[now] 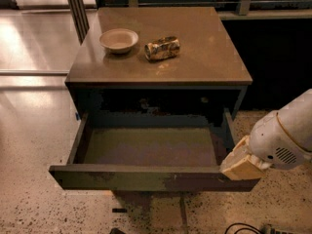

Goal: Close top drawer

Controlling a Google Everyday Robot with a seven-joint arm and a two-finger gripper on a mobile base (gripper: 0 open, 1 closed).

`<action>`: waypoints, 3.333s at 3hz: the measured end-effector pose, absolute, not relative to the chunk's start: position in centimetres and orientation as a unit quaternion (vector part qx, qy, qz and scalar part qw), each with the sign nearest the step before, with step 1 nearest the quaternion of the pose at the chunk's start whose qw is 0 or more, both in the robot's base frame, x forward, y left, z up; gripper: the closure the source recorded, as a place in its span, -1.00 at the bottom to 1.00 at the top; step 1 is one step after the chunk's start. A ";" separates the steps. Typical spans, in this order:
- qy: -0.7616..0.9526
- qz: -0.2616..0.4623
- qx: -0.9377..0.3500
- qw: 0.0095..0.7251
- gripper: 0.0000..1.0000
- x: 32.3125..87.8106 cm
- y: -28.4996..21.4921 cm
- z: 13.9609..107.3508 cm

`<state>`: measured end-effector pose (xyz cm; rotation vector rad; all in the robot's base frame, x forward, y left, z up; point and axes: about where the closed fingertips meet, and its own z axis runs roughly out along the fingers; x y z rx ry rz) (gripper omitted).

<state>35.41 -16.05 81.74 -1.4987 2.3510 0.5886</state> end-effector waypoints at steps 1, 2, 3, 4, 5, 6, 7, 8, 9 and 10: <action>0.813 0.207 -0.521 0.155 1.00 35.1 -15.3 81.1; 0.798 0.225 -0.527 0.183 1.00 34.1 -12.4 78.4; 0.787 0.235 -0.533 0.206 1.00 32.9 -8.6 74.6; 0.788 0.215 -0.539 0.206 1.00 31.6 -5.7 70.9; 0.795 0.198 -0.528 0.221 1.00 32.4 -5.9 70.1; 0.798 0.194 -0.525 0.224 1.00 32.6 -5.7 69.8; 0.811 0.180 -0.501 0.244 1.00 34.8 -4.3 68.9; 0.813 0.167 -0.502 0.241 1.00 35.3 -3.8 66.8; 0.827 0.150 -0.468 0.271 1.00 37.8 -3.3 67.0; 0.827 0.150 -0.468 0.271 1.00 37.8 -3.3 67.0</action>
Offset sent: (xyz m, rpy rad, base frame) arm -0.0207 0.0846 -0.0945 0.1816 -0.1155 0.0227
